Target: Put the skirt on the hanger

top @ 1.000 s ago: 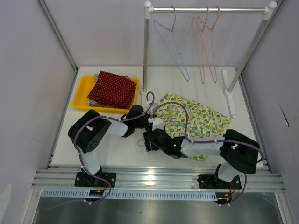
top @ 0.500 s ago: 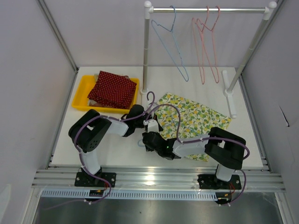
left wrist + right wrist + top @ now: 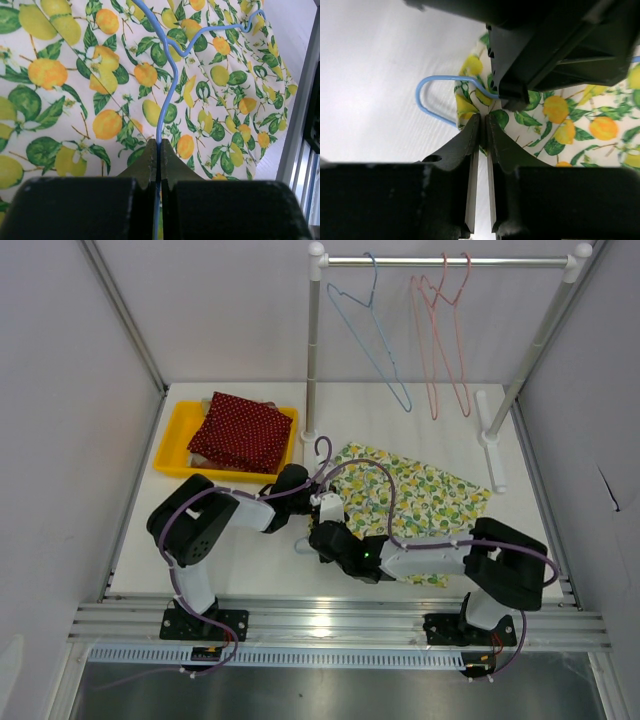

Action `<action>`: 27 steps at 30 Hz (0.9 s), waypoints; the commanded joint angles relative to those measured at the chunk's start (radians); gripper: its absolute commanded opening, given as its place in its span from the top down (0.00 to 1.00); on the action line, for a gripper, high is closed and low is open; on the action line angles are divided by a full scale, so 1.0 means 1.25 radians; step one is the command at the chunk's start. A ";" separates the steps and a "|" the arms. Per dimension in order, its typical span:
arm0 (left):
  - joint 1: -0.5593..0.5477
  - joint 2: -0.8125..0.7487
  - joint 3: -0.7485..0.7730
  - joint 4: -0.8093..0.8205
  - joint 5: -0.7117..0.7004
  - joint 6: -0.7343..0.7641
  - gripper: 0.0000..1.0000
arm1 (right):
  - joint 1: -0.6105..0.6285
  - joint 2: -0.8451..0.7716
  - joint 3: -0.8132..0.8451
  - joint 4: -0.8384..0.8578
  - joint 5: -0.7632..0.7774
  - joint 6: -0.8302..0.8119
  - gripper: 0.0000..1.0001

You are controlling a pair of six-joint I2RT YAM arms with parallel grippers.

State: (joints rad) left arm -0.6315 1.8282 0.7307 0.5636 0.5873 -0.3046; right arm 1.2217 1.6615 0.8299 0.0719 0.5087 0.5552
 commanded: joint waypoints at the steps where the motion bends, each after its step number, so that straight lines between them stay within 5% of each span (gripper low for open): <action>1: 0.008 0.000 0.027 0.012 0.008 0.035 1.00 | 0.007 -0.095 -0.010 -0.028 0.028 -0.007 0.86; 27: 0.003 -0.024 0.034 0.003 0.014 0.022 1.00 | 0.196 -0.133 -0.087 -0.131 -0.084 0.093 0.86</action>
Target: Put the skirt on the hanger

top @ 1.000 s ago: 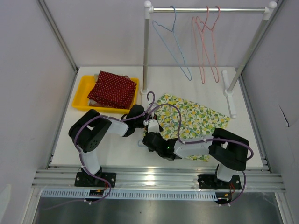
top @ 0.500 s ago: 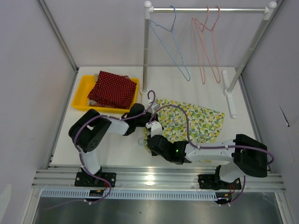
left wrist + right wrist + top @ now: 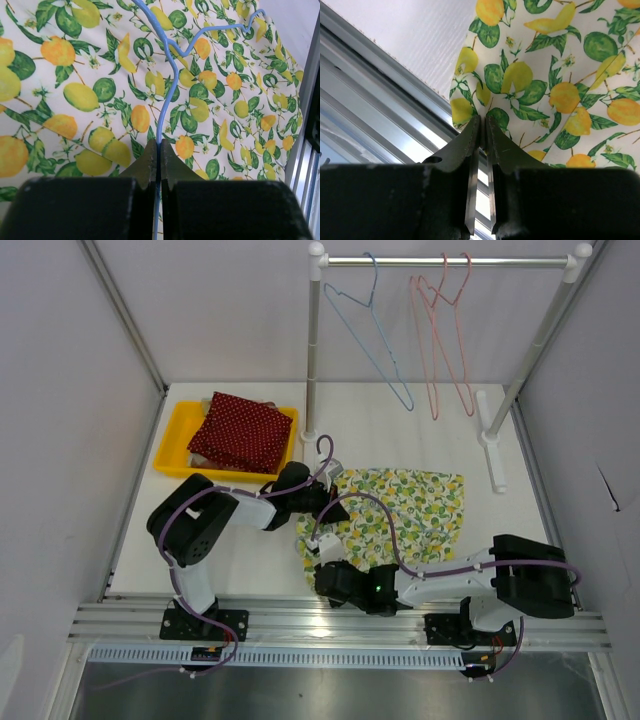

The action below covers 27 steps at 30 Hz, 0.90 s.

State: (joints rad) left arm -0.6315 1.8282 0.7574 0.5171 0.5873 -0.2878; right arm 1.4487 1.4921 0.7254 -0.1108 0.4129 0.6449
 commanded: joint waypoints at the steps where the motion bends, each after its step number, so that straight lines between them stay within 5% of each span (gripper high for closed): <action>1: -0.002 -0.027 0.008 0.051 0.003 0.001 1.00 | 0.013 0.006 0.004 0.017 -0.010 0.023 0.86; 11: -0.008 -0.108 -0.065 0.161 -0.111 -0.067 1.00 | 0.039 0.011 0.017 0.014 -0.053 -0.002 0.85; 22: -0.015 -0.119 -0.065 0.243 -0.109 -0.116 1.00 | 0.038 -0.055 -0.035 -0.019 -0.047 0.022 0.81; 25: -0.025 -0.130 -0.071 0.249 -0.151 -0.115 1.00 | 0.035 -0.085 -0.038 -0.035 -0.040 0.019 0.73; 27: -0.026 -0.140 -0.089 0.271 -0.158 -0.124 1.00 | 0.029 -0.100 -0.038 -0.044 -0.035 0.028 0.59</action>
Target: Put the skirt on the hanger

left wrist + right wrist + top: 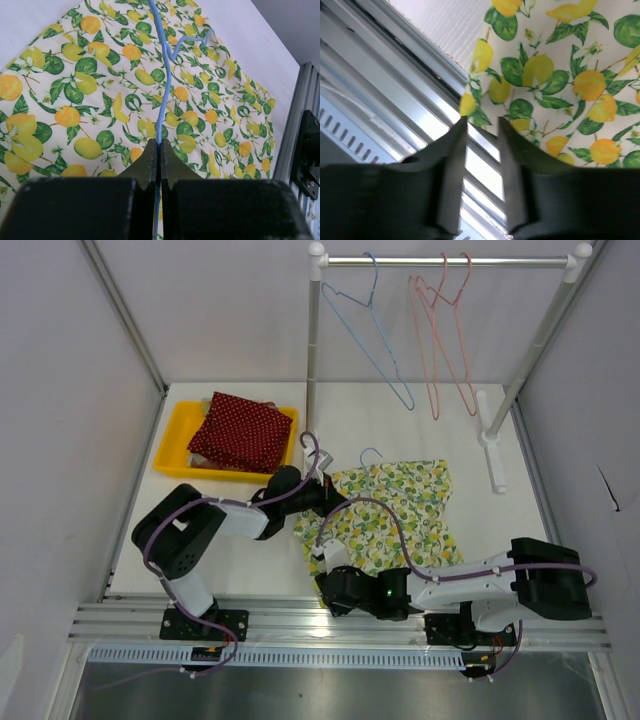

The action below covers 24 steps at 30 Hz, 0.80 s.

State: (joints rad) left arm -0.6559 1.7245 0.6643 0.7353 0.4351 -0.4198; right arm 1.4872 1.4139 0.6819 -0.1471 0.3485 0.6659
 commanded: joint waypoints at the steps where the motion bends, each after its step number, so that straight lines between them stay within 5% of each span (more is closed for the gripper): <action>1: -0.007 -0.058 -0.015 0.095 -0.035 -0.018 1.00 | -0.008 -0.044 0.001 -0.031 0.021 0.015 0.54; 5: -0.009 -0.077 -0.034 0.088 -0.074 0.001 1.00 | -0.045 -0.090 0.031 -0.116 0.061 0.059 0.25; 8: -0.008 -0.087 -0.050 0.076 -0.107 0.008 1.00 | -0.088 -0.171 0.046 -0.199 0.109 0.112 0.19; 16: -0.009 -0.069 -0.044 0.090 -0.101 0.000 1.00 | -0.440 -0.412 0.010 -0.426 0.123 0.254 0.21; 24: -0.013 -0.022 0.011 0.105 -0.074 -0.016 1.00 | -0.849 -0.429 -0.045 -0.425 -0.028 0.209 0.27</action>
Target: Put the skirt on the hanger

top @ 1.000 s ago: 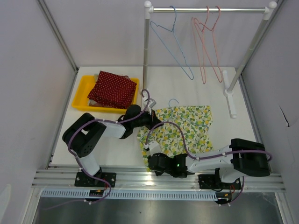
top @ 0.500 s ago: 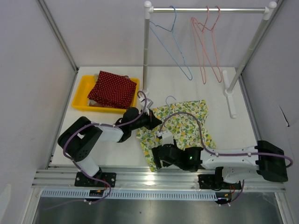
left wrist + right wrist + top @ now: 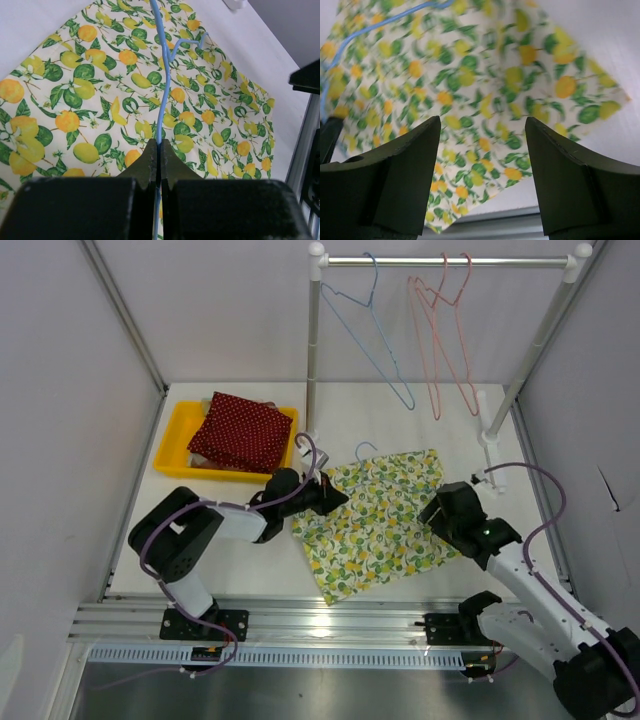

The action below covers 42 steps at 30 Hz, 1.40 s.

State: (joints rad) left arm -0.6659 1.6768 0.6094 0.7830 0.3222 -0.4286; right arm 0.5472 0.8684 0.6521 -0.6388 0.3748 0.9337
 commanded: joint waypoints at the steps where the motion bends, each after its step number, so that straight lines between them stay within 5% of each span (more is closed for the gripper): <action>1: -0.006 0.024 0.063 0.063 0.034 -0.011 1.00 | -0.132 0.011 -0.033 -0.029 -0.058 -0.013 0.27; 6: -0.018 0.069 0.109 0.071 0.053 -0.014 1.00 | -0.283 0.030 -0.076 -0.013 -0.119 -0.040 0.31; 23: -0.020 0.104 0.142 0.128 0.090 -0.046 1.00 | -0.430 0.162 -0.134 0.002 -0.038 0.005 0.29; 27: -0.020 0.113 0.141 0.143 0.094 -0.057 1.00 | -0.499 0.189 -0.142 0.058 -0.070 -0.029 0.58; 28: -0.018 0.113 0.141 0.147 0.093 -0.060 1.00 | -0.510 0.195 -0.144 0.068 -0.081 -0.036 0.80; 31: -0.020 0.118 0.143 0.155 0.091 -0.067 1.00 | -0.533 0.206 -0.134 0.072 -0.117 -0.065 1.00; 42: -0.022 0.126 0.176 0.180 0.040 -0.107 1.00 | -0.536 -0.028 -0.109 -0.105 -0.137 -0.044 1.00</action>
State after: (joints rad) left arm -0.6880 1.8301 0.7750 0.9039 0.4053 -0.5331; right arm -0.1196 0.8646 0.4831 -0.6827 0.2237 0.8757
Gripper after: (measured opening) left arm 0.015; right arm 0.011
